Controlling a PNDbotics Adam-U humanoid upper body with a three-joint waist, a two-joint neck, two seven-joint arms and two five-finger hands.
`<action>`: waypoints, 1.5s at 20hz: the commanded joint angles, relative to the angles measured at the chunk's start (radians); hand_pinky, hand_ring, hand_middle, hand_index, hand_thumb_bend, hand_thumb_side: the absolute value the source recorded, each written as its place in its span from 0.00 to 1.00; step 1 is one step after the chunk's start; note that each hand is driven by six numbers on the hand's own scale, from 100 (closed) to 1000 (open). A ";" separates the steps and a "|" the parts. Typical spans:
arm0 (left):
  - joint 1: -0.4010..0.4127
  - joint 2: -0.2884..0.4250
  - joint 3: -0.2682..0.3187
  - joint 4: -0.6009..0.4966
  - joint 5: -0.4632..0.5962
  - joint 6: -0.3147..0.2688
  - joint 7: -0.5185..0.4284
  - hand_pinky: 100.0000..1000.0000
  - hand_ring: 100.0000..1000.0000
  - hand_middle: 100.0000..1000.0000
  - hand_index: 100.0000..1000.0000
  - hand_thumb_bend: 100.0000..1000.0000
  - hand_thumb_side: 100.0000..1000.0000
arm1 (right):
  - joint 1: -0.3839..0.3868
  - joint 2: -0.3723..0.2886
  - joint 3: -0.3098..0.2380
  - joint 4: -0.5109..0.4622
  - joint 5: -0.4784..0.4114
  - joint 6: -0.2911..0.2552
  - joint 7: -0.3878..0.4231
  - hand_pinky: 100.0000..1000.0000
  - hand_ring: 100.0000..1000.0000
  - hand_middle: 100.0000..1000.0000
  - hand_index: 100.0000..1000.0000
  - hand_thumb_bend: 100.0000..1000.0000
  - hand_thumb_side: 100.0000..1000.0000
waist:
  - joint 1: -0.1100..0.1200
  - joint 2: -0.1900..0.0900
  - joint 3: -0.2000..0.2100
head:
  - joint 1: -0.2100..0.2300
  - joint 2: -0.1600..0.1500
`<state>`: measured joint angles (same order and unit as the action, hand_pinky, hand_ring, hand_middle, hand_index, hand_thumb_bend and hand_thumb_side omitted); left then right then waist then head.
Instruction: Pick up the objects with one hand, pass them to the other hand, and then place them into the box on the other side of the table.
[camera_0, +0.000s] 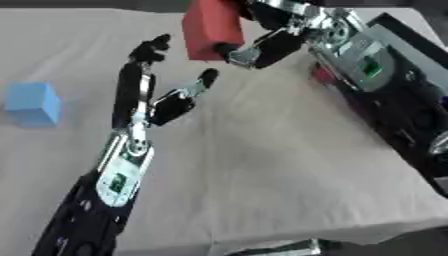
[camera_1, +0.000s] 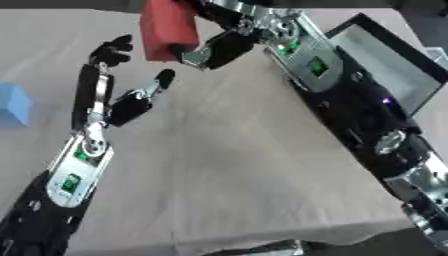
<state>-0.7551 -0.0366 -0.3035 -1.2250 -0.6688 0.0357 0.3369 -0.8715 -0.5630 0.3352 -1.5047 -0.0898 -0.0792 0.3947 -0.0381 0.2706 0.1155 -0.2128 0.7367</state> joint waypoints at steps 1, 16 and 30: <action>-0.006 0.038 0.013 -0.016 0.008 -0.001 0.012 0.77 0.67 0.68 0.84 0.64 0.64 | 0.002 -0.054 -0.038 -0.011 -0.037 0.014 -0.018 1.00 0.98 0.58 0.67 0.00 0.00 | 0.008 -0.034 -0.008 | 0.000 -0.010; 0.026 0.174 0.011 -0.067 0.002 -0.020 -0.015 0.77 0.67 0.69 0.85 0.59 0.58 | 0.121 -0.174 -0.128 -0.023 -0.131 0.055 -0.056 1.00 1.00 0.60 0.69 0.00 0.00 | 0.059 -0.064 -0.052 | -0.023 -0.065; 0.037 0.249 0.011 -0.180 0.082 0.000 -0.029 0.74 0.65 0.66 0.83 0.55 0.56 | 0.284 -0.340 -0.331 0.076 -0.282 0.077 -0.158 1.00 1.00 0.63 0.71 0.00 0.00 | 0.072 -0.051 -0.047 | -0.037 -0.054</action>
<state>-0.7040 0.1888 -0.2983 -1.3759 -0.5966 0.0327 0.3071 -0.5778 -0.8494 0.0344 -1.4362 -0.3566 -0.0010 0.2460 0.0376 0.2343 0.0684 -0.2463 0.6834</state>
